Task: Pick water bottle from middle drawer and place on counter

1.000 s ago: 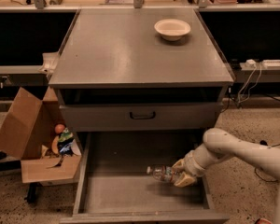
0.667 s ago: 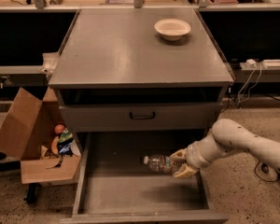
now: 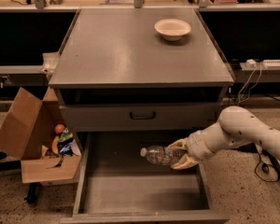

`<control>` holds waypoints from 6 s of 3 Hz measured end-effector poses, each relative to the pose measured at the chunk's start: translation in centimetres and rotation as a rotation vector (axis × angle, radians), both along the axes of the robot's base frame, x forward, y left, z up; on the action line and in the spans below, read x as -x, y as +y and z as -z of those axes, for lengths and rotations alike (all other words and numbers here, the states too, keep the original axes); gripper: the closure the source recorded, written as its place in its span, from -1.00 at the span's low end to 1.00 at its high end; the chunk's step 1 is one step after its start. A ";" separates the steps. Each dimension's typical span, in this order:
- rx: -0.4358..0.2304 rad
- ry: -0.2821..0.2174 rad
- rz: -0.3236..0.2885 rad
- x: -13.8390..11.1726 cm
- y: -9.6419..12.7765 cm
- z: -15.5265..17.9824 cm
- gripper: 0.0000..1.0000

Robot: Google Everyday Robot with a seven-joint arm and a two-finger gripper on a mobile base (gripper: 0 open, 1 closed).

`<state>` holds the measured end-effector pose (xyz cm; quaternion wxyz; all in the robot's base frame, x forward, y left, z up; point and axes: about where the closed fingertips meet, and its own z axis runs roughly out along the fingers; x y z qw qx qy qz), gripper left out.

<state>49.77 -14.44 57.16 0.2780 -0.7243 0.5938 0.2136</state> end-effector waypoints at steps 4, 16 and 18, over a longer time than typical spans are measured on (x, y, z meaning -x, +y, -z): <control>-0.026 -0.244 -0.251 1.8 7.7 -14.0 1.00; 0.075 -0.128 0.456 -24.4 -3.9 -28.3 0.23; 0.074 -0.087 0.473 -25.9 -3.9 -27.8 -0.88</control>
Offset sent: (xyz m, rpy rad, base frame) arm -0.0172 0.0715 0.1433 0.0520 -0.2467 0.2479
